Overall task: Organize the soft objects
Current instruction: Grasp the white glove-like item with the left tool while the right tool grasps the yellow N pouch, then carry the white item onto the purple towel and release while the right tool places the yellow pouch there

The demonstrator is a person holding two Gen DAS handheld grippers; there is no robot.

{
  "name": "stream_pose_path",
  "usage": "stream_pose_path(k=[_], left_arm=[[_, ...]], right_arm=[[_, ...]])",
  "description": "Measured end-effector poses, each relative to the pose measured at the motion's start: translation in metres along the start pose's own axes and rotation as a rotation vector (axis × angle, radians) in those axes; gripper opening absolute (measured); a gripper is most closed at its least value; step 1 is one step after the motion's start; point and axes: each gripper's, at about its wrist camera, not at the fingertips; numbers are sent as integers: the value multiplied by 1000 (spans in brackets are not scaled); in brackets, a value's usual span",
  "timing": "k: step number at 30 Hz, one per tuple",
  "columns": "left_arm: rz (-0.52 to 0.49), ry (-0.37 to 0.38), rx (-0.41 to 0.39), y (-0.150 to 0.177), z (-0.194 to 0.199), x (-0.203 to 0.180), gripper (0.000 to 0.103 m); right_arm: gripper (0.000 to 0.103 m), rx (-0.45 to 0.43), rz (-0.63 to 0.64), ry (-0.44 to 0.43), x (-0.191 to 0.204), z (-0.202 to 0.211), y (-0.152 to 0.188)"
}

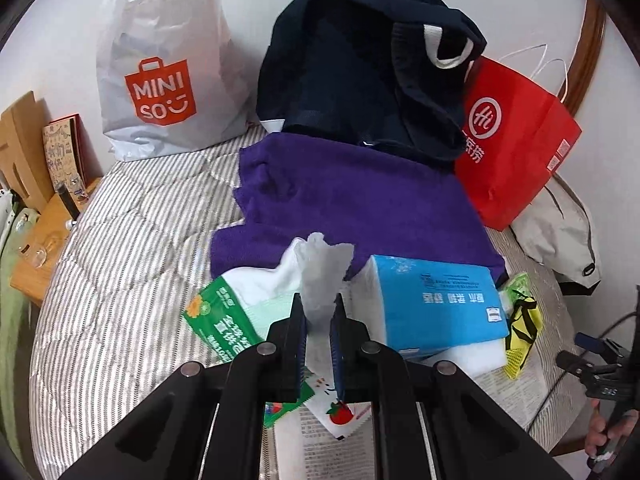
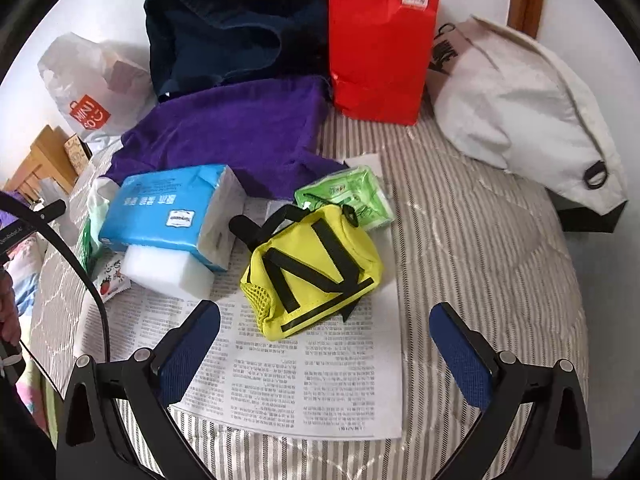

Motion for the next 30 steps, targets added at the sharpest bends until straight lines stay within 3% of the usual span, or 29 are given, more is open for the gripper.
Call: stream_pose_path(k=[6, 10, 12, 15, 17, 19, 26, 28, 29, 30], left_arm=[[-1, 6, 24, 4, -8, -6, 11], [3, 8, 32, 7, -10, -6, 11], [9, 8, 35, 8, -10, -5, 11], [24, 12, 41, 10, -10, 0, 11], [28, 5, 43, 10, -10, 2, 11], [30, 2, 40, 9, -8, 4, 11], [38, 3, 31, 9, -5, 6, 11], [42, 7, 28, 9, -5, 6, 11], [43, 10, 27, 9, -4, 6, 11], [42, 12, 26, 9, -4, 5, 11]], right_arm=[[103, -32, 7, -32, 8, -16, -10], [89, -47, 57, -68, 24, -18, -14], [88, -57, 116, -82, 36, -20, -10], [72, -55, 192, -52, 50, -28, -4], [53, -28, 225, -40, 55, -40, 0], [45, -6, 235, -31, 57, -53, 3], [26, -64, 267, -40, 58, -53, 13], [25, -65, 251, -55, 52, -47, 12], [17, -62, 245, -57, 49, -45, 11], [16, -61, 234, -62, 47, -41, 9]])
Point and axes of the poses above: each gripper's, at about its wrist camera, not at the fingertips, and z roughly against the way its jaws point, x to its left, y to its underside, and after that the axes turned 9 degrees about y, right-handed
